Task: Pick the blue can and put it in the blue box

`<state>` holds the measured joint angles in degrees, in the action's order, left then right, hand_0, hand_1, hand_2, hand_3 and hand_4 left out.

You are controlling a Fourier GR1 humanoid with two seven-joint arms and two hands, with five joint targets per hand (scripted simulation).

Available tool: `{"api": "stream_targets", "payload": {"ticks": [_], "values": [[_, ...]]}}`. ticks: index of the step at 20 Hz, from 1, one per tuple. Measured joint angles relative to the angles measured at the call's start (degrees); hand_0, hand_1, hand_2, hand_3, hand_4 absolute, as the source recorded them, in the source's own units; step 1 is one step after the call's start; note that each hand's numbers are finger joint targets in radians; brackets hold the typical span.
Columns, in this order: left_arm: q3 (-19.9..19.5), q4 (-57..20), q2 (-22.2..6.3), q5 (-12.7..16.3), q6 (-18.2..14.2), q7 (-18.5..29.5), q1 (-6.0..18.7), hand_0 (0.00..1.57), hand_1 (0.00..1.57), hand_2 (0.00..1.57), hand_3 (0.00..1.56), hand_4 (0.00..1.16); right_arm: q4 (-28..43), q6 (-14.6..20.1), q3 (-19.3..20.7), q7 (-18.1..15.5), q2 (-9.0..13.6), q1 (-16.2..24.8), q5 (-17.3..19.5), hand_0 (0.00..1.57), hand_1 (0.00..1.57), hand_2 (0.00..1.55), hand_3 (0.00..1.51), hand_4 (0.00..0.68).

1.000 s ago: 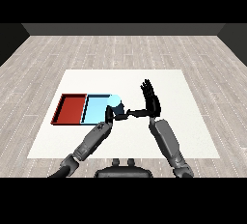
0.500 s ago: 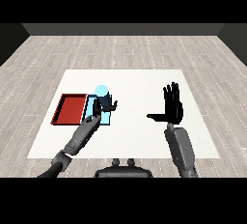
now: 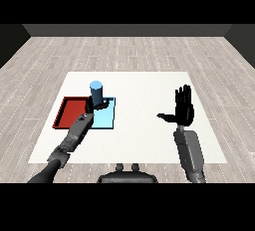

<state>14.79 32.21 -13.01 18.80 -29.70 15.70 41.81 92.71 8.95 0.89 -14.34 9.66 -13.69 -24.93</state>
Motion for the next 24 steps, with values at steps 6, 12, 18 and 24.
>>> {"api": "stream_targets", "payload": {"ticks": [6, 12, 18, 24], "values": [[-1.63, -14.88, 1.21, -1.47, -0.03, -2.54, 3.96, 1.55, 1.55, 1.42, 1.13, 0.92, -4.43, -0.47, 0.76, -0.69, -0.4, -1.72, 0.19, 0.0, 0.0, 0.0, 0.0, 0.0], [-1.28, -25.42, 2.82, -3.33, -0.39, -7.93, 5.17, 1.15, 1.15, 1.05, 0.64, 0.91, -7.12, -1.08, 0.77, -2.3, -1.29, -1.69, 0.62, 0.0, 0.0, 0.0, 0.0, 0.0], [-1.45, -28.53, 2.6, -4.29, 3.77, -8.3, 5.22, 0.36, 0.36, 0.41, 0.0, 0.63, -6.96, -2.58, 1.16, -2.89, -1.22, -1.42, 0.06, 0.0, 0.0, 0.0, 0.0, 0.0], [0.56, -29.73, 3.0, -7.32, 1.35, -8.48, 5.77, 0.0, 0.0, 0.0, 0.0, 0.0, -7.45, -4.12, 1.77, -3.55, -1.24, -1.14, -0.72, 0.0, 0.0, 0.0, 0.0, 0.0]]}}
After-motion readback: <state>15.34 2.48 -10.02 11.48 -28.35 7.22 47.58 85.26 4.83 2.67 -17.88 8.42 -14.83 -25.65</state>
